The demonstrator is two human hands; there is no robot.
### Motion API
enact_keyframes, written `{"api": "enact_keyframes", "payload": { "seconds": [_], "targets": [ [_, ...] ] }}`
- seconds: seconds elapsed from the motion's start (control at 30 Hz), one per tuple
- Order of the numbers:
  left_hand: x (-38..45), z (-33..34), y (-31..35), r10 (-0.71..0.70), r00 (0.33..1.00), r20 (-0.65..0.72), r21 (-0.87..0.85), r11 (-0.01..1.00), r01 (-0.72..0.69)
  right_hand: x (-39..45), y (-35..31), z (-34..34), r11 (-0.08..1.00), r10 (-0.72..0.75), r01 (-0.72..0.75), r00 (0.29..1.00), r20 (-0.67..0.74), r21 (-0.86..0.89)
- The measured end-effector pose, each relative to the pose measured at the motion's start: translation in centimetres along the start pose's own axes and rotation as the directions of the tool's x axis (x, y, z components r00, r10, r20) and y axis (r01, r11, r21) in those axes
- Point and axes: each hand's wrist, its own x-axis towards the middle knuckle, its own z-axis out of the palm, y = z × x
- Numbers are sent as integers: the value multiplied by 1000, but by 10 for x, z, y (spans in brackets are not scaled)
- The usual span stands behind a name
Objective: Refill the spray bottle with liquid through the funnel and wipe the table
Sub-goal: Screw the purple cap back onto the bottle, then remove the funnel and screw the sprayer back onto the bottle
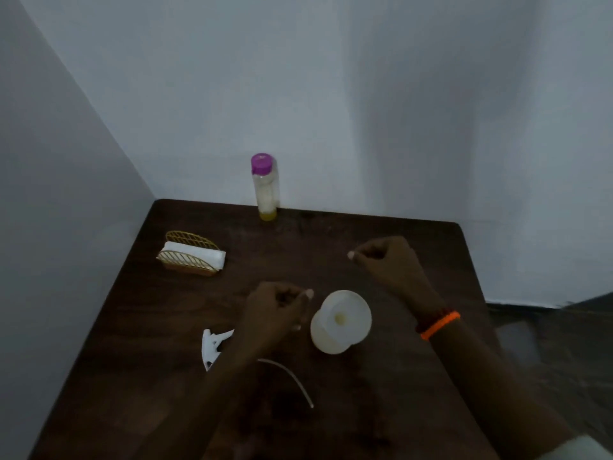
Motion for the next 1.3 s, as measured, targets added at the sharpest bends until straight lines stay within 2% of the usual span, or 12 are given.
{"api": "enact_keyframes", "payload": {
  "seconds": [0.17, 0.33, 0.6, 0.87, 1.3],
  "targets": [
    [-20, 17, -5, 29, 999, 26, -13, 999, -29, -49, 33, -6, 994, 59, -64, 996, 68, 86],
    [-25, 24, -4, 75, 997, 2, 56, 996, -75, -66, 45, 0, 991, 108, -121, 978, 179, 64],
    [-25, 21, 2, 60, 998, -9, -16, 998, -60, -68, 42, -2, 994, 50, -61, 991, 121, 92],
    [-29, 21, 6, 28, 1000, -5, -80, 996, -28, -66, 44, 1, 991, 83, -96, 988, 130, 93],
    [-23, 1, 34, 119, 991, 62, -133, 985, -110, -53, 27, -18, 984, -46, 25, 992, 114, 176]
  ]
}}
